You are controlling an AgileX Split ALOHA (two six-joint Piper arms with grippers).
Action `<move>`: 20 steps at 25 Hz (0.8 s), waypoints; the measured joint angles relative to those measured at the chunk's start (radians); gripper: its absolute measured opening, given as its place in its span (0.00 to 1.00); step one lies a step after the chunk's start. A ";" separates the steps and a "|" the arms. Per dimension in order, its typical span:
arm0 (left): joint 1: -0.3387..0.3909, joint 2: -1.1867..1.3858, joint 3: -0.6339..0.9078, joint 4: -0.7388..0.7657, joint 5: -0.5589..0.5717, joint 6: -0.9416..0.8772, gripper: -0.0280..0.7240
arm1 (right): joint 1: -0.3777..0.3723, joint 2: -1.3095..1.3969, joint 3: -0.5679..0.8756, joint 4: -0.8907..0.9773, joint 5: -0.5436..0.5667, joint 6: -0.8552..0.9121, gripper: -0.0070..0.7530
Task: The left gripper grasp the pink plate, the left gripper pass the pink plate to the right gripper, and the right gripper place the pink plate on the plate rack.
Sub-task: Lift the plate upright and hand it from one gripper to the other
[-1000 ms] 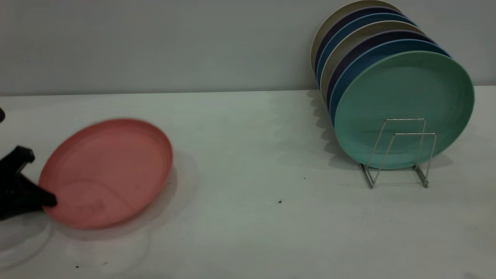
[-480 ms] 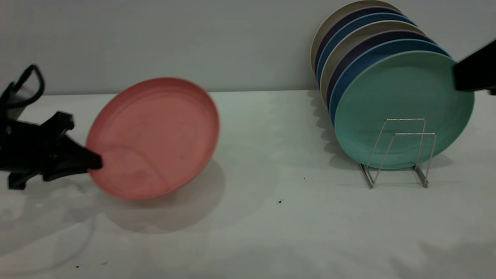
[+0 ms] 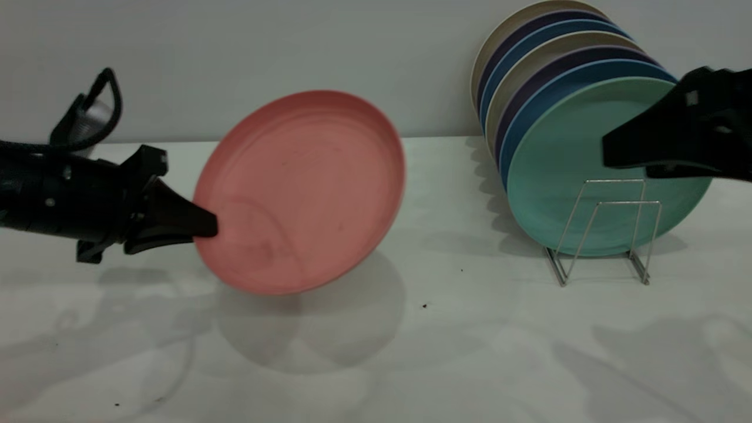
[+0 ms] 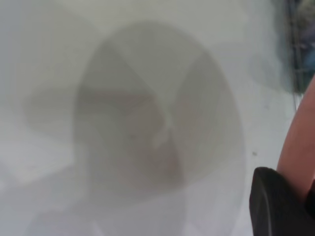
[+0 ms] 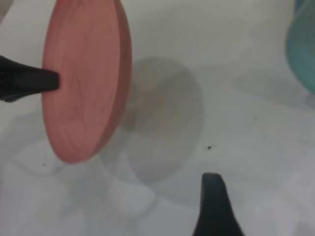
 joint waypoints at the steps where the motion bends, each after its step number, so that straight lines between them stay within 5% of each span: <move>1: -0.013 -0.006 0.000 0.000 0.001 -0.001 0.05 | 0.000 0.019 -0.015 0.001 0.010 -0.003 0.70; 20: -0.259 -0.049 -0.110 0.008 -0.077 -0.051 0.05 | 0.000 0.075 -0.082 0.002 0.119 0.009 0.68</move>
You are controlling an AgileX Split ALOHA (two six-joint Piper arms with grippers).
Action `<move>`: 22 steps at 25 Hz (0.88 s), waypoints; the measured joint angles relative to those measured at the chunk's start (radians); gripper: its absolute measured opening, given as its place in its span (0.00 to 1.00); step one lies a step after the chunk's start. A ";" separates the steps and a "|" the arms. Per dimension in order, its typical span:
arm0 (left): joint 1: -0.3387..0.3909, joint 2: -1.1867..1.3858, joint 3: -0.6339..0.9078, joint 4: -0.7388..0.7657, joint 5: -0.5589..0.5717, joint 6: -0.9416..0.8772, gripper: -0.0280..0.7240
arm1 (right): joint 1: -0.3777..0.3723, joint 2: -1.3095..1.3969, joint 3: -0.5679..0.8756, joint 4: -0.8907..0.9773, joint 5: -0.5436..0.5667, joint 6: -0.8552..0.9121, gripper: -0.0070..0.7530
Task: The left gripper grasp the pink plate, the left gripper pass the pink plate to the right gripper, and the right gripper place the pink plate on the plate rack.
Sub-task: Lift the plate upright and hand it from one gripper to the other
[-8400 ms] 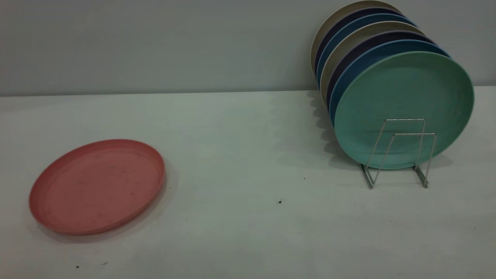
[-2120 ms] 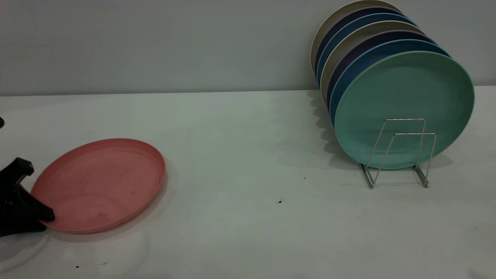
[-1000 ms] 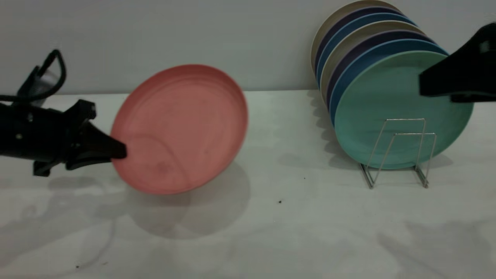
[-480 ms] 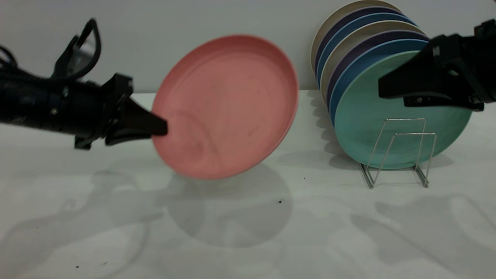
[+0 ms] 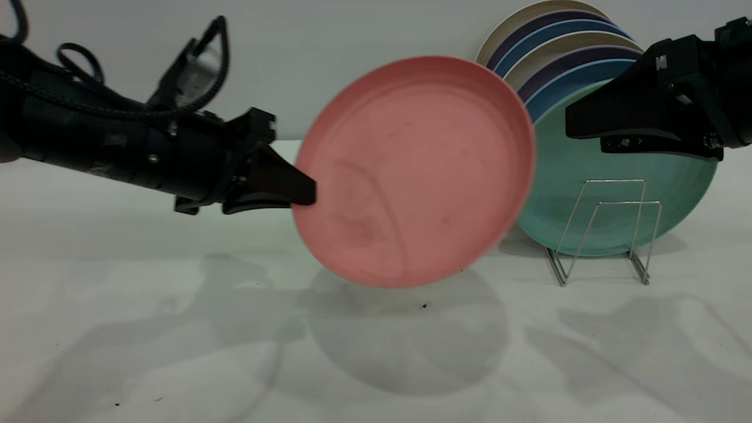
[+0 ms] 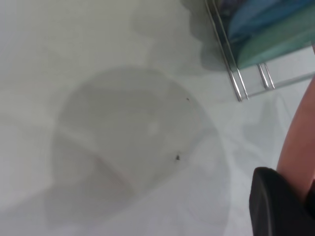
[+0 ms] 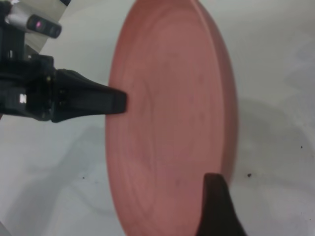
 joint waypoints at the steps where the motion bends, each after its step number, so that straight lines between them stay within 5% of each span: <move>1: -0.011 0.000 -0.007 0.000 -0.002 0.000 0.05 | 0.000 0.000 0.000 0.000 0.000 0.000 0.68; 22: -0.100 0.000 -0.030 0.001 -0.020 -0.001 0.05 | 0.000 0.088 -0.001 0.000 0.049 0.010 0.68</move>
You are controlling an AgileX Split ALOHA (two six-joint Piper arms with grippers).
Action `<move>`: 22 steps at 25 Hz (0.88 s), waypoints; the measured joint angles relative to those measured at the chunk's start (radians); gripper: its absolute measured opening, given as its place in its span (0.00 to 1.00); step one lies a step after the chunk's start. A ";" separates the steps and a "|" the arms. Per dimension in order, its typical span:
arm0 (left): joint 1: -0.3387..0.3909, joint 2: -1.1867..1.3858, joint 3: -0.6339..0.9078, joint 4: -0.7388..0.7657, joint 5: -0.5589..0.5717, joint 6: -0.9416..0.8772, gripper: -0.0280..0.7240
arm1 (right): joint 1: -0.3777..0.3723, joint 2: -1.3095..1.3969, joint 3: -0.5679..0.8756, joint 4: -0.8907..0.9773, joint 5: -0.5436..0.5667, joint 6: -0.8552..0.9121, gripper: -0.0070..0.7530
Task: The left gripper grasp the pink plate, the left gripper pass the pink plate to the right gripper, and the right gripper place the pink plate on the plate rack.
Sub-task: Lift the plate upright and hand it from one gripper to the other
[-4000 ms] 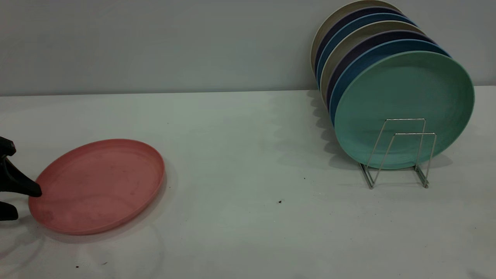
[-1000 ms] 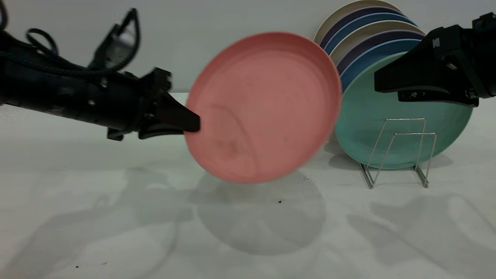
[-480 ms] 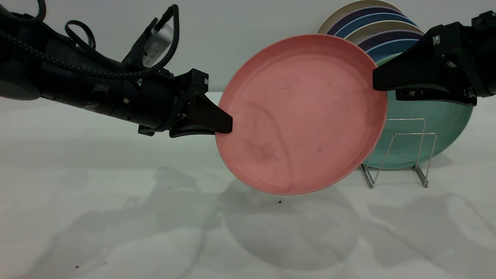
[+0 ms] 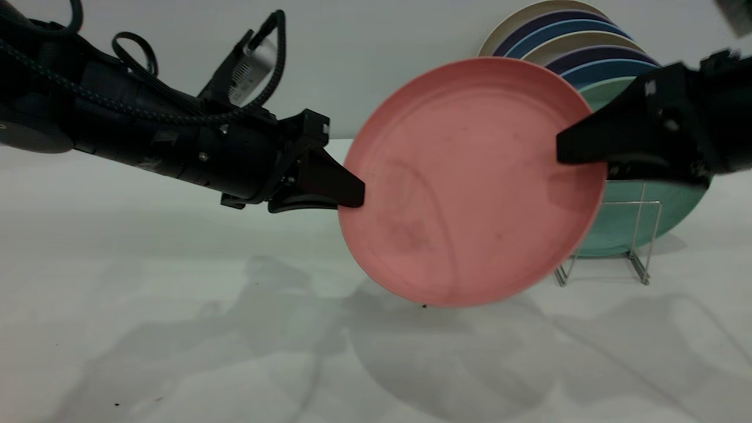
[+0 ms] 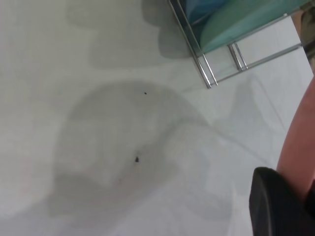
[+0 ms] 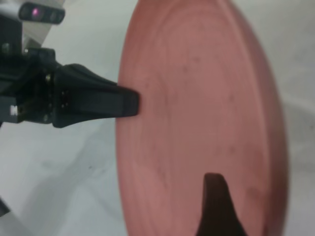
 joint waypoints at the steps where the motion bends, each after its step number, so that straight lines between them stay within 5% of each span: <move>1: -0.006 0.000 0.000 0.000 -0.001 0.000 0.05 | 0.000 0.018 0.000 0.000 0.015 -0.001 0.68; 10: -0.020 0.019 0.000 0.006 0.053 0.000 0.05 | 0.000 0.090 -0.003 0.000 0.092 -0.025 0.59; 14: -0.020 0.020 -0.001 0.006 0.058 0.000 0.05 | 0.000 0.090 -0.005 0.000 0.098 -0.025 0.47; 18: -0.020 0.021 -0.001 0.005 0.061 0.001 0.06 | 0.000 0.090 -0.006 0.003 0.086 -0.025 0.21; 22: -0.019 0.021 -0.002 0.005 0.080 0.002 0.12 | -0.001 0.091 -0.006 0.009 0.047 -0.030 0.17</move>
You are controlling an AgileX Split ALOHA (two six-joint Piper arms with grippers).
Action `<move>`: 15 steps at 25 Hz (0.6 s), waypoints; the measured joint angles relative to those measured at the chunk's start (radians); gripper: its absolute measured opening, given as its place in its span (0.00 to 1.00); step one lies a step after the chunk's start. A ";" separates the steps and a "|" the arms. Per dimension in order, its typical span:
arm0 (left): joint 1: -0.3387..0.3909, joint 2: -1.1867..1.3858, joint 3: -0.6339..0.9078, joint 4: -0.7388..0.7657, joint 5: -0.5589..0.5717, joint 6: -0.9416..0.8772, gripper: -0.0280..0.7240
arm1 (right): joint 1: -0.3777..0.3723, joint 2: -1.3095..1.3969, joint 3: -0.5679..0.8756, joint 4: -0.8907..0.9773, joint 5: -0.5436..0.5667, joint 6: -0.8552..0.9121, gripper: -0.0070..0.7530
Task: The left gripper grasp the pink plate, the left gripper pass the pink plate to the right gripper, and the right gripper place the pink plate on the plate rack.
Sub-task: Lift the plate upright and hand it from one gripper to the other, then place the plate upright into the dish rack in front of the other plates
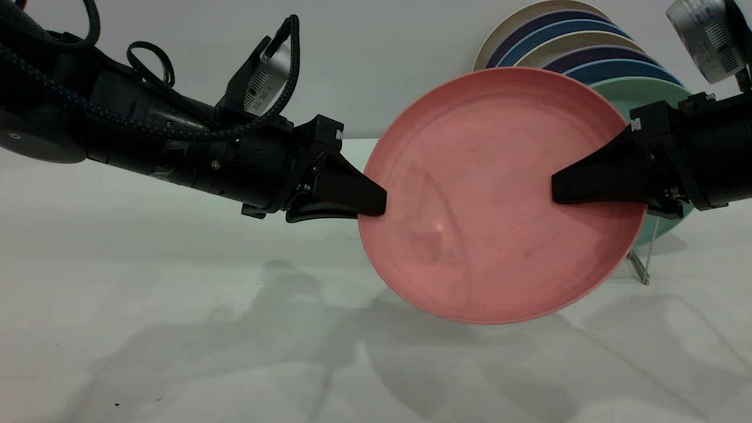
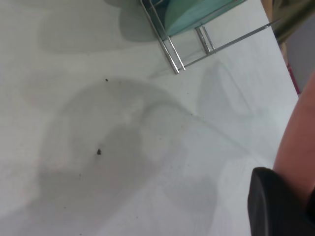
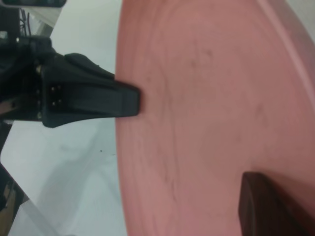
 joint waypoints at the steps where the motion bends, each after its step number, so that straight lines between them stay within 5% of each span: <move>1: 0.000 0.000 -0.001 0.000 0.002 0.000 0.14 | 0.000 0.000 0.000 0.000 0.001 -0.007 0.17; 8: 0.018 0.000 -0.002 0.026 -0.009 -0.001 0.45 | -0.023 0.000 -0.001 -0.012 0.021 -0.041 0.16; 11: 0.065 0.000 -0.005 0.051 0.047 -0.004 0.59 | -0.070 -0.012 -0.001 -0.043 0.042 -0.043 0.15; 15: 0.187 0.001 -0.006 0.060 -0.035 -0.034 0.69 | -0.153 -0.057 -0.001 -0.138 0.013 -0.103 0.15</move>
